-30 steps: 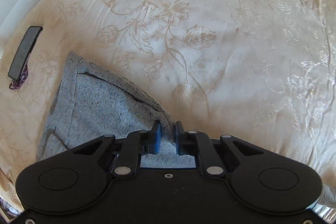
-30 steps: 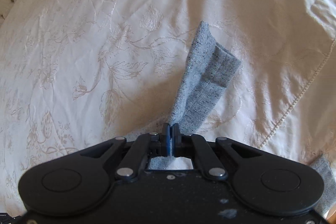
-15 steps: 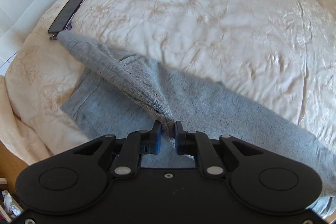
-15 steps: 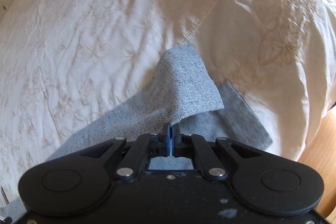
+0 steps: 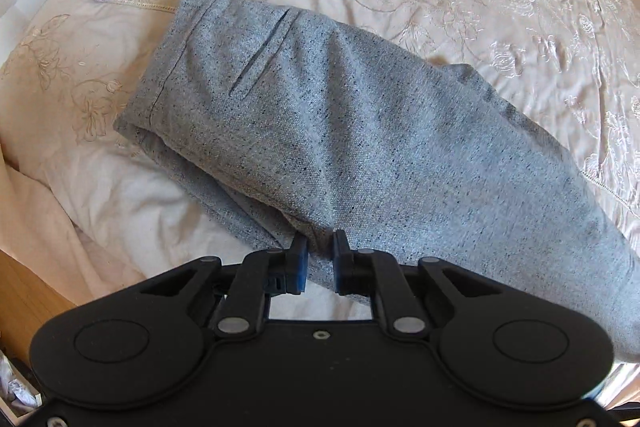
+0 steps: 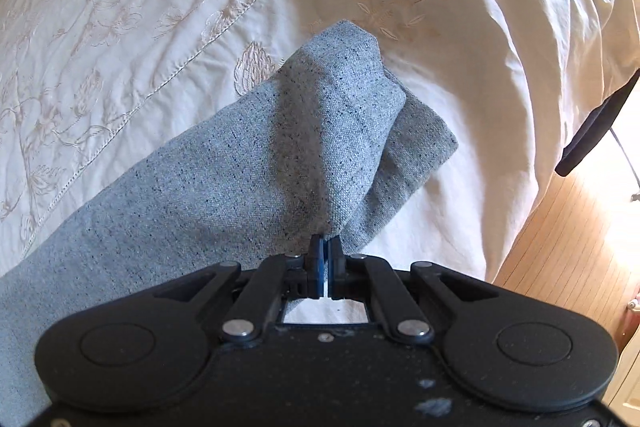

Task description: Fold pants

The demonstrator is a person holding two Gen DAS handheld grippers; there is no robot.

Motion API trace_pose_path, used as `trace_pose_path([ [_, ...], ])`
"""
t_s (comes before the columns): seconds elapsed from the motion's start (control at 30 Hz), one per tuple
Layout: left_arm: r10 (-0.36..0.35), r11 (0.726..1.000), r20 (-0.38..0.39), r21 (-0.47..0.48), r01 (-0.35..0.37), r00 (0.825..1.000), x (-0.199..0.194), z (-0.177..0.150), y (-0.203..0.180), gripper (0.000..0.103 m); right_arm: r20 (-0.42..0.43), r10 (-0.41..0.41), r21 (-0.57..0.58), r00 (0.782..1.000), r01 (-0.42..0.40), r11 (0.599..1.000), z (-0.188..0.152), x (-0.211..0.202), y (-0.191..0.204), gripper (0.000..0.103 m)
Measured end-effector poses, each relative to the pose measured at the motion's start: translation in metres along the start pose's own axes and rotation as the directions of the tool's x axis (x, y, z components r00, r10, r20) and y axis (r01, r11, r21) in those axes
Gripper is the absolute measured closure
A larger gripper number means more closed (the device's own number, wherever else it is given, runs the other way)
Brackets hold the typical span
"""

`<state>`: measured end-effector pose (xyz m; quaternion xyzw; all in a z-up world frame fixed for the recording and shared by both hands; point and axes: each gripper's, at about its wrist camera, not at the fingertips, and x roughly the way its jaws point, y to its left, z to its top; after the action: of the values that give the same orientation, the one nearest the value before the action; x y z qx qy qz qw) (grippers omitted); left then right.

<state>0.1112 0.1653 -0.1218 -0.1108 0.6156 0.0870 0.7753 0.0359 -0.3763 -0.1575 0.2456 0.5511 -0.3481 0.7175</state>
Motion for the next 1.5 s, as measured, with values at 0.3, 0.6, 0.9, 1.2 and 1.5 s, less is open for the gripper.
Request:
trace_pose_path([
  [0.3, 0.036, 0.995, -0.036, 0.098, -0.033, 0.999, 0.032, -0.012, -0.001, 0.083, -0.028, -0.032, -0.003, 0.999, 0.032, 0.999, -0.019, 0.015, -0.001, 0.101],
  [0.6, 0.083, 0.971, 0.01, 0.223, -0.083, 0.997, -0.007, -0.033, -0.02, 0.074, 0.016, 0.048, 0.097, 0.999, -0.049, 0.994, -0.03, -0.003, -0.037, 0.087],
  [0.9, -0.115, 0.916, 0.082, 0.394, 0.074, 0.99, -0.024, -0.044, -0.166, 0.074, 0.109, 0.093, -0.003, 0.99, -0.093, 0.996, 0.003, -0.007, -0.069, 0.085],
  [1.2, -0.092, 0.845, 0.016, 0.531, 0.07, 0.996, 0.059, -0.074, -0.308, 0.073, 0.111, 0.193, -0.216, 0.975, -0.166, 0.962, 0.052, 0.009, -0.075, 0.084],
  [1.5, 0.015, 0.909, -0.039, 0.416, 0.003, 0.999, 0.094, -0.063, -0.305, 0.072, -0.033, 0.298, -0.366, 0.954, -0.289, 0.885, 0.107, 0.048, -0.063, 0.074],
])
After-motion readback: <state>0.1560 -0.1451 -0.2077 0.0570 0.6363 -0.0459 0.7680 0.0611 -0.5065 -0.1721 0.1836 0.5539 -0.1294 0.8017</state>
